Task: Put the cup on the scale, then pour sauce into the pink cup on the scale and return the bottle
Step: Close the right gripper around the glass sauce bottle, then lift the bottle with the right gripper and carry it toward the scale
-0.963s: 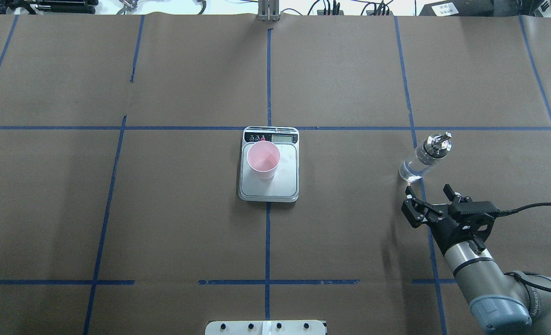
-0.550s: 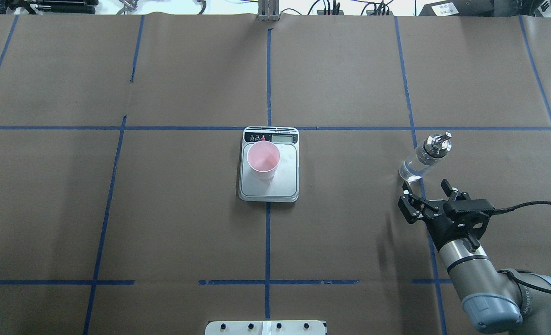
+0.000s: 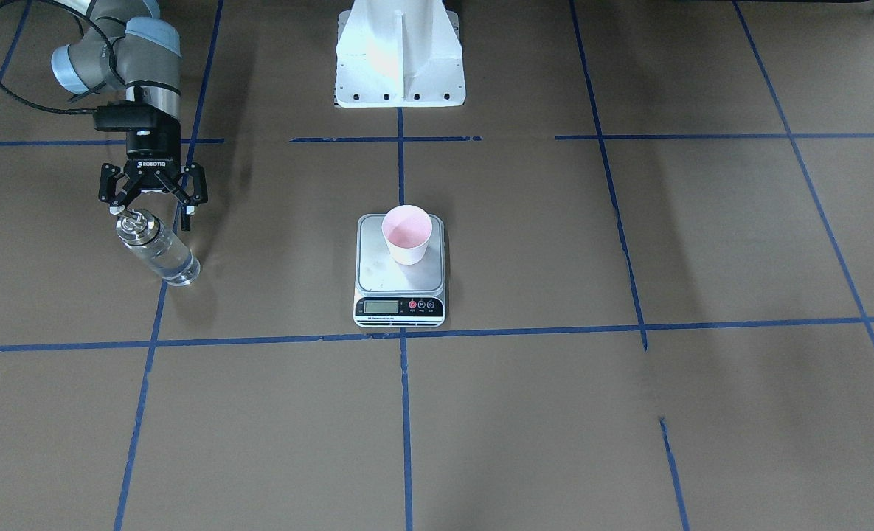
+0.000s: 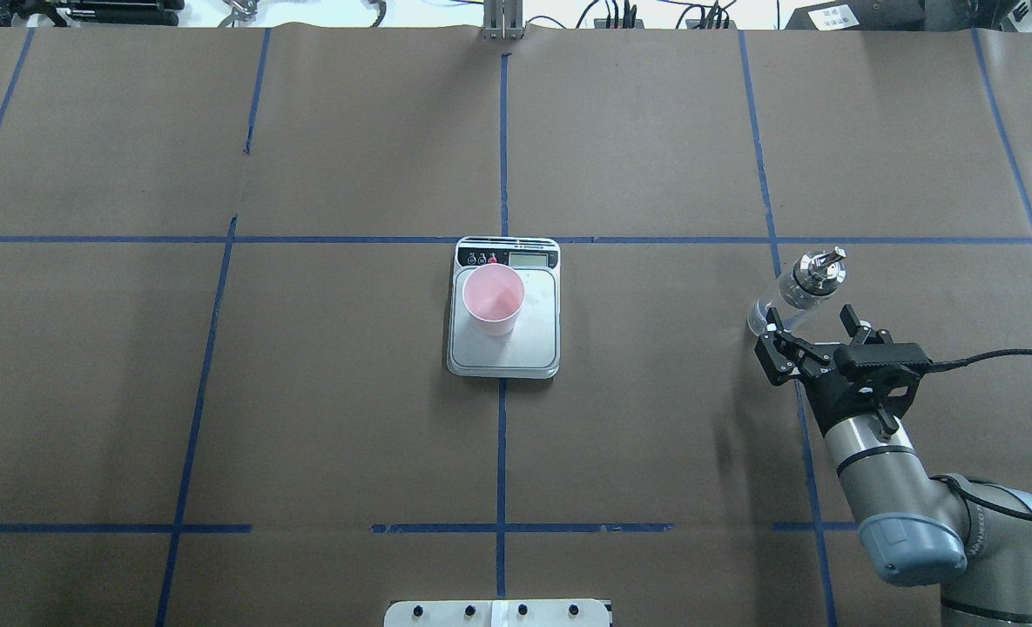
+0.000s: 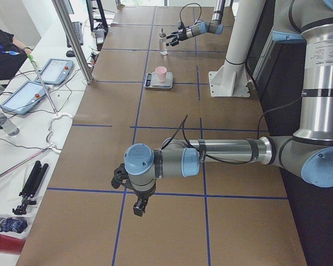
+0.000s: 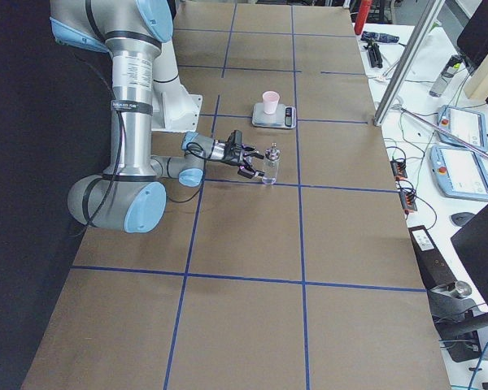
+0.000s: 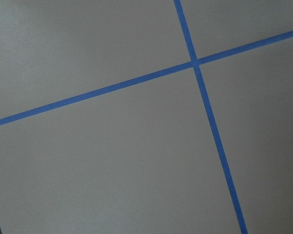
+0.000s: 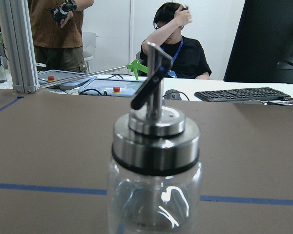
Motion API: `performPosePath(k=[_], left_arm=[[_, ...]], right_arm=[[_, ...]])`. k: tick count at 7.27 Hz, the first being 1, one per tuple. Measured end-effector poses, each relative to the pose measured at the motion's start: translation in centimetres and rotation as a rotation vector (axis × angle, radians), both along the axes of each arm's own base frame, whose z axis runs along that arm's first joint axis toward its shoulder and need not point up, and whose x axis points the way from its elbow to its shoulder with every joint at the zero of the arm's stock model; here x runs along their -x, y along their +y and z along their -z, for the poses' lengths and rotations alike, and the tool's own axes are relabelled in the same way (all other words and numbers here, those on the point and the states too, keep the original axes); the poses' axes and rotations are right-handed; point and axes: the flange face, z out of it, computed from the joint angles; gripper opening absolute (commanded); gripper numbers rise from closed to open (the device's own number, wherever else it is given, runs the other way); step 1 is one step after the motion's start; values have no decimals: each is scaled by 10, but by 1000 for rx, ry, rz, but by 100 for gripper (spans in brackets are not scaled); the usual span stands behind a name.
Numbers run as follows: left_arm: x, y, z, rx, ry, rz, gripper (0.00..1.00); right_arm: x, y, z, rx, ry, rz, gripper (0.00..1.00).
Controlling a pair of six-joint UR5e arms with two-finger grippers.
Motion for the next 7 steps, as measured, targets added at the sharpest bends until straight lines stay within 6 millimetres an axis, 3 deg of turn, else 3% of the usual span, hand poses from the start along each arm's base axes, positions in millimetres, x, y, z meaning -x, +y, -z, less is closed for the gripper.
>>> performPosePath(k=[2,5,6,7], left_arm=[[0,0,1,0,0,1,100],[0,0,1,-1,0,1,100],[0,-1,1,-2,0,1,100],[0,-1,1,-1,0,1,100]], right_arm=[[7,-18,9,-7,-5,-27,100],[4,-32,4,-5,11,-54,100],[3,-34,3,-5,13,-58,86],[4,-36,5,-6,9,-61,37]])
